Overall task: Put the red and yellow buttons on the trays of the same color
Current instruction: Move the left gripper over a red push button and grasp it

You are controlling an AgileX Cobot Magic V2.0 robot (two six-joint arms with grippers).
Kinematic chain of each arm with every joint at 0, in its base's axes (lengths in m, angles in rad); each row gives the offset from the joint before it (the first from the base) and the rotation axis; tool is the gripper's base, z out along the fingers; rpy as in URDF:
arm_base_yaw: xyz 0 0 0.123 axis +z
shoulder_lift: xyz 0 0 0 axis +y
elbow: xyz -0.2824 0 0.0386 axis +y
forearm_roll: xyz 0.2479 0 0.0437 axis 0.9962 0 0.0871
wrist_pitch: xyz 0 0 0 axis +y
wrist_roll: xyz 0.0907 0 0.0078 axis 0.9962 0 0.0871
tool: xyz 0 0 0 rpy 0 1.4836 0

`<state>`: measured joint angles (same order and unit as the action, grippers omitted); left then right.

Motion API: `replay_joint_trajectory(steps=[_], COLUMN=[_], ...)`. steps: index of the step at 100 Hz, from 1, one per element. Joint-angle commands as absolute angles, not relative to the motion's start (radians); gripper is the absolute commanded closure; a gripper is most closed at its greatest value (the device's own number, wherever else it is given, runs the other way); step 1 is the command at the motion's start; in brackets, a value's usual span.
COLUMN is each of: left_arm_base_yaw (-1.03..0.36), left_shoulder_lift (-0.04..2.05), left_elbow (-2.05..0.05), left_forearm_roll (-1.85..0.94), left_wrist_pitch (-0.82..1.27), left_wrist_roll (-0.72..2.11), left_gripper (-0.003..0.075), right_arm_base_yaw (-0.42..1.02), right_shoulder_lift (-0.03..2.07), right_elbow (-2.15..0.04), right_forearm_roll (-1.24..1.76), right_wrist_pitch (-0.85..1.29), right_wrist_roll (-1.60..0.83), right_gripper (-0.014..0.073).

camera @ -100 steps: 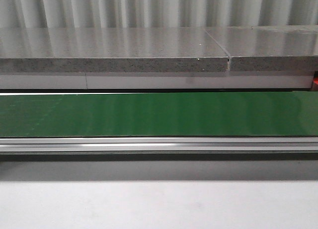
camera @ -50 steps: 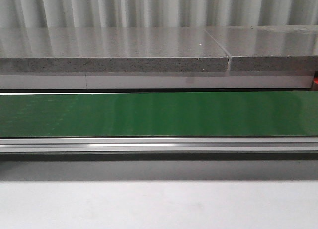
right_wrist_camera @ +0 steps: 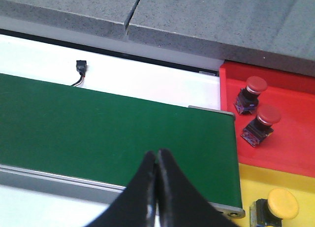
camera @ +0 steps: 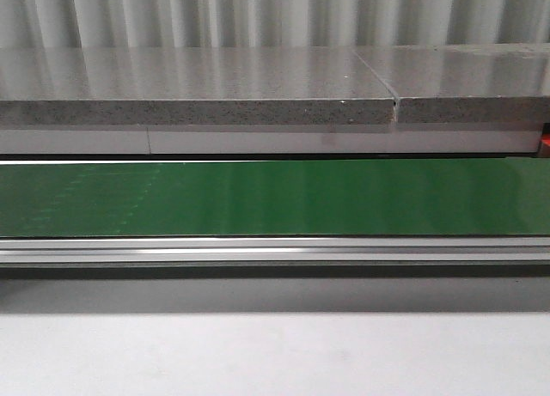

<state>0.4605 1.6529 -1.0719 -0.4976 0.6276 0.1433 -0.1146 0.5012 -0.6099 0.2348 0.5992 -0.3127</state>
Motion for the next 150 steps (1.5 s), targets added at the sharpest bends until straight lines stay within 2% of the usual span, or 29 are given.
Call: replay_joint_trajectory(steps=[1,42,85,97,120,135,150], left_arm_base_yaw=[0.462,0.462,0.462,0.462,0.462,0.462,0.447], left_shoulder_lift=[1.644,1.742,1.791,1.791,1.785,1.757,1.688], left_elbow=[-1.103,-1.105,-1.151,-1.151,-1.151,-1.151,-1.151], left_forearm_roll=[-0.526,-0.527,-0.537,-0.539,-0.543,-0.545,-0.545], left_wrist_pitch=[0.599,0.549,0.587,0.594,0.616,0.644,0.675], left_wrist_roll=[0.147,0.147,0.148,0.148,0.15,0.161,0.197], left_gripper=[0.0121,0.0121,0.0137,0.0232,0.0572,0.074,0.074], right_arm_base_yaw=[-0.113,-0.113,-0.113,-0.113,-0.113,-0.113,-0.113], right_shoulder_lift=[0.502,0.502,0.502,0.502,0.502,0.502,0.502], right_elbow=[-0.632,-0.632,-0.632,-0.632,-0.632,-0.632,-0.632], right_forearm_roll=[0.245,0.245,0.245,0.245,0.245,0.245,0.245], right_wrist_pitch=[0.533,0.533,0.533,0.533,0.533,0.533,0.533], right_wrist_roll=[-0.32,-0.32,-0.32,-0.32,-0.32,-0.32,-0.32], right_gripper=[0.0662,0.0662,0.0662,0.0662,0.0662,0.0662,0.0662])
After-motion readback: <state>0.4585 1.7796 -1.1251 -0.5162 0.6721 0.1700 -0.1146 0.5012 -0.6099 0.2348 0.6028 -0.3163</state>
